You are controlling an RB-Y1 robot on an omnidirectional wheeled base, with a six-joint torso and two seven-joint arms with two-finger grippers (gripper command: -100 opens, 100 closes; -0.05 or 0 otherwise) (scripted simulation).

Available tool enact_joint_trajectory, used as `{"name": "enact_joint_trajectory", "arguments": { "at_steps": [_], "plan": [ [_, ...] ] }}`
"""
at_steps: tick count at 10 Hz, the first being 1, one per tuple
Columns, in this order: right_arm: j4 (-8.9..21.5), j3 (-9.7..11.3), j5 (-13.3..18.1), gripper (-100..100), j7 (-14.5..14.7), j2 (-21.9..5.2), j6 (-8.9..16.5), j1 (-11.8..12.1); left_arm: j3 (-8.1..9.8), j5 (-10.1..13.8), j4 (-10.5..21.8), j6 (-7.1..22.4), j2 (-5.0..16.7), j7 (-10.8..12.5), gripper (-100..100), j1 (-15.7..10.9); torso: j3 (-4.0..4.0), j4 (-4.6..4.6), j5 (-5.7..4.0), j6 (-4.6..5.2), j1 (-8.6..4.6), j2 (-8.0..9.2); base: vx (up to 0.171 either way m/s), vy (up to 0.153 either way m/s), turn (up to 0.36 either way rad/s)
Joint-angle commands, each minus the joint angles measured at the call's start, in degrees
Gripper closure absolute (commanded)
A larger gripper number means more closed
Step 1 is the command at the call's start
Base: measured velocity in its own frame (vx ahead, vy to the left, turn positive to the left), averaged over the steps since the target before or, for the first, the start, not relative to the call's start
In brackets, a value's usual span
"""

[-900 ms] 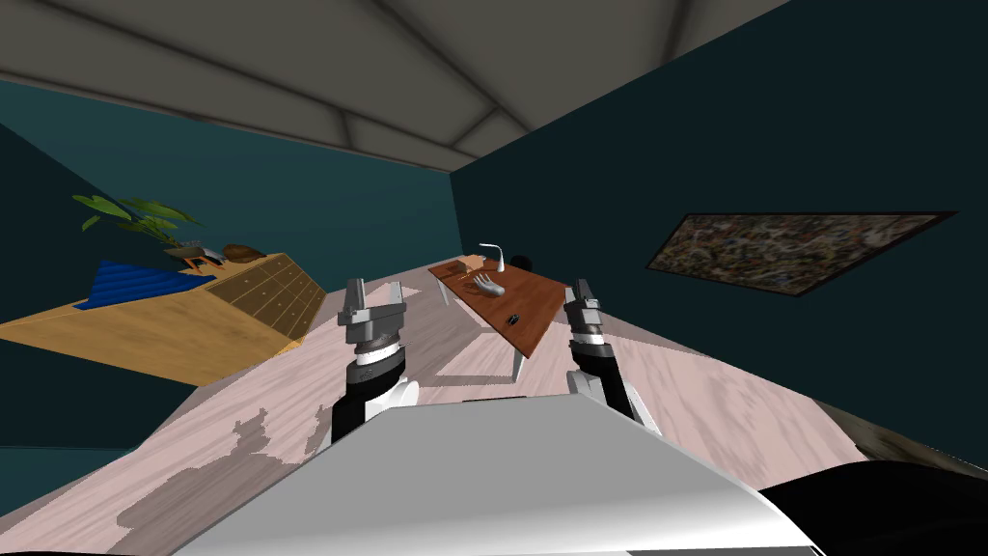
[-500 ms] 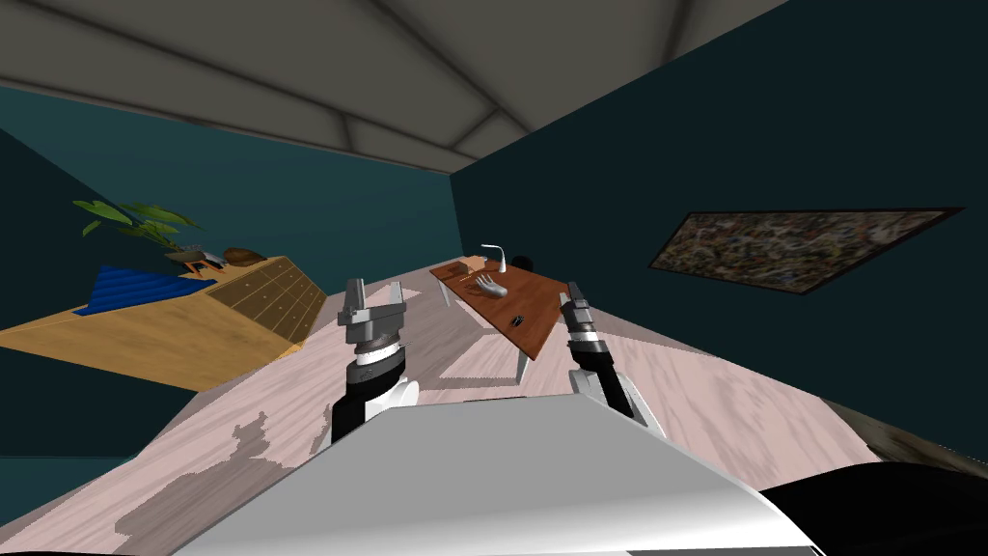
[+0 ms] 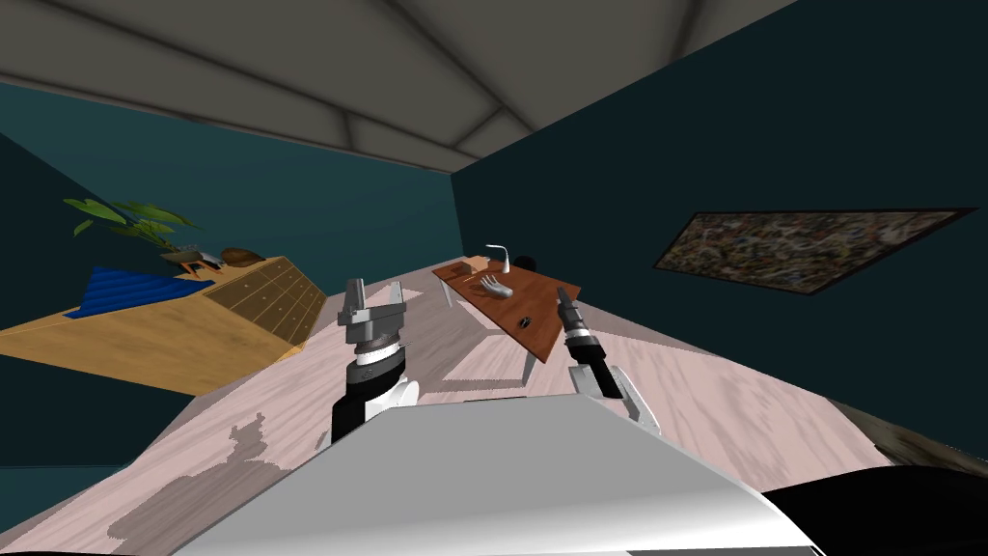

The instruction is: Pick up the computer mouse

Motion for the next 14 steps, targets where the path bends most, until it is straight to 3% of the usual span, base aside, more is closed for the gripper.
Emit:
{"name": "enact_joint_trajectory", "arguments": {
  "at_steps": [1,6,9,10,11,12,13,14],
  "plan": [
    [2.3,-0.4,1.4,-100,1.0,-0.9,2.9,-0.8,0.0,0.0,0.0,0.0,0.0,0.0,0,0.0,0.0,0.0,0.0,0.0,0.0,0.0,0.039,0.124,0.001],
    [6.1,-1.1,3.4,-100,2.3,-2.0,8.8,-3.0,0.0,0.0,0.0,0.0,0.0,0.0,0,0.0,0.02,0.01,-0.01,0.0,-0.04,0.04,0.03,0.079,0.002],
    [10.2,-1.8,5.5,-100,3.6,-3.0,13.6,-5.5,0.0,0.0,0.0,0.0,0.0,0.0,0,0.0,0.01,0.0,0.0,0.01,-0.04,0.03,0.038,0.086,0.015],
    [10.2,-1.8,5.5,-100,3.6,-3.0,14.6,-5.5,0.0,0.0,0.0,0.0,0.0,0.0,0,0.0,0.0,0.0,0.0,0.0,-0.01,0.0,0.029,0.072,0.01],
    [11.6,-2.1,6.6,-100,4.3,-3.4,17.0,-6.8,0.0,0.0,0.0,0.0,0.0,0.0,0,0.0,0.02,0.0,0.0,0.02,-0.07,0.04,0.041,0.076,0.02],
    [12.3,-2.1,6.6,-100,4.3,-3.4,17.5,-6.8,0.0,0.0,0.0,0.0,0.0,0.0,0,0.0,-0.01,0.0,-0.01,0.0,-0.05,-0.01,0.029,0.067,0.018],
    [14.5,-2.4,7.7,-100,5.0,-3.8,19.7,-8.1,0.0,0.0,0.0,0.0,0.0,0.0,0,0.0,0.01,0.0,-0.01,0.01,-0.1,0.03,0.012,0.089,0.041],
    [14.5,-2.4,7.7,-100,5.0,-3.8,20.6,-8.1,0.0,0.0,0.0,0.0,0.0,0.0,0,0.0,0.04,0.01,0.0,0.0,-0.03,0.08,0.02,0.073,0.01]
  ]
}}
